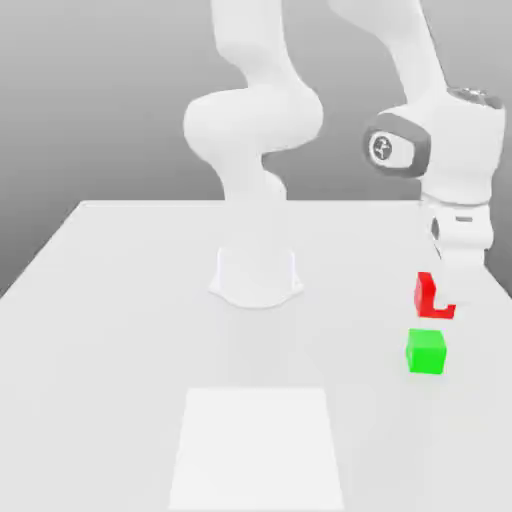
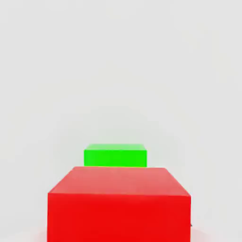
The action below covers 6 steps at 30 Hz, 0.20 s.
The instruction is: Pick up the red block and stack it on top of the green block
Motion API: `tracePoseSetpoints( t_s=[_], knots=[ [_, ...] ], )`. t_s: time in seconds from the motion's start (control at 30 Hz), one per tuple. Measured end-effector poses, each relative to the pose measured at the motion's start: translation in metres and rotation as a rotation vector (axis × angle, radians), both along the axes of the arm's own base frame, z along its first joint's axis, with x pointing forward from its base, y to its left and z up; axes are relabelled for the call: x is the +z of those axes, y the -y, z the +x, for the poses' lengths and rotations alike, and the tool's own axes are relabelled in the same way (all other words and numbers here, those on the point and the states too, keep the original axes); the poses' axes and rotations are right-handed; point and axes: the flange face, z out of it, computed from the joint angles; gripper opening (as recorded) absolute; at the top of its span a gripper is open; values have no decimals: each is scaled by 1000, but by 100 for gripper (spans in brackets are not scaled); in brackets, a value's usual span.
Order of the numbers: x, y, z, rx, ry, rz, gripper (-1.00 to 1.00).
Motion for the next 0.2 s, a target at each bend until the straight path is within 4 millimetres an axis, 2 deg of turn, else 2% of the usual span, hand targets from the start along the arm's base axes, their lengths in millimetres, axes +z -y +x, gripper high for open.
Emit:
tracePoseSetpoints(
  t_s=[0.07, 0.1, 0.2],
  knots=[
    [-18, 1, 0, -2, 0, 0, -100],
    [-26, 2, 0, -1, -1, 1, 100],
    [-26, 2, 0, -1, -1, 1, 100]
  ],
)
